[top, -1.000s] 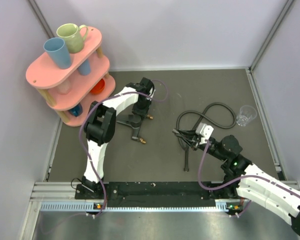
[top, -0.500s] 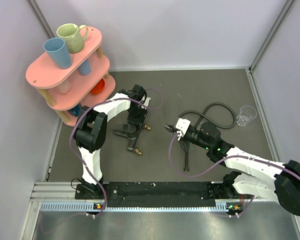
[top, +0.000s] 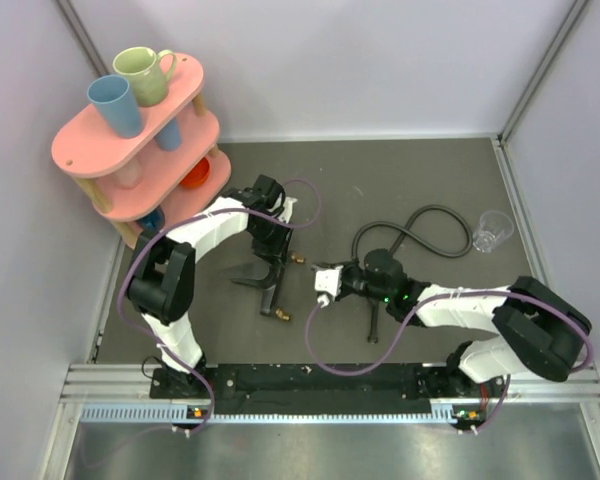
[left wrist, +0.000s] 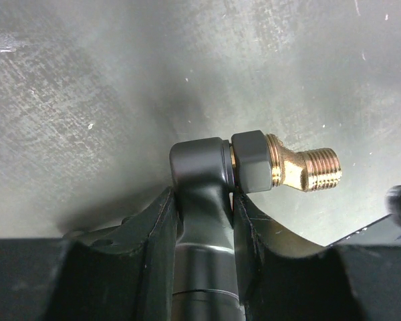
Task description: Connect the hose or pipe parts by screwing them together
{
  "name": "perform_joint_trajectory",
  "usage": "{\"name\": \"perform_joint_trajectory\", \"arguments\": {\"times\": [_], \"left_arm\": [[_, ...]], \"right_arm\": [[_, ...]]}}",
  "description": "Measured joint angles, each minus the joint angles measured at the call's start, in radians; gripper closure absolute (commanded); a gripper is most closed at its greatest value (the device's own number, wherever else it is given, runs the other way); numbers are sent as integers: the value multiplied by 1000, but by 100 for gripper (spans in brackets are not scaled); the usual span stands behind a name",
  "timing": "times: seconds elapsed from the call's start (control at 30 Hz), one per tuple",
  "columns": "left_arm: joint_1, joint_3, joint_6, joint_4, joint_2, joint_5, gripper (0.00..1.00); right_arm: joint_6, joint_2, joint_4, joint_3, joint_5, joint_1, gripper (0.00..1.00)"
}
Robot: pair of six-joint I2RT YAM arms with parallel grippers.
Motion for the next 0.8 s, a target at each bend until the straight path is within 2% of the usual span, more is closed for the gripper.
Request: {"name": "perform_joint_trajectory", "arguments": {"times": [0.17,0.53,0.8], "left_arm": [[0,-2,0,4,-4,24,100],[0,-11,2,10,-11,55,100],[0,-14,9,9,-11,56,100]], "right_arm": [[-94,80,55,0,51,63,100],[-188,210,277,-8,120,68,100],[-200,219,271,-8,71,63,100]]}}
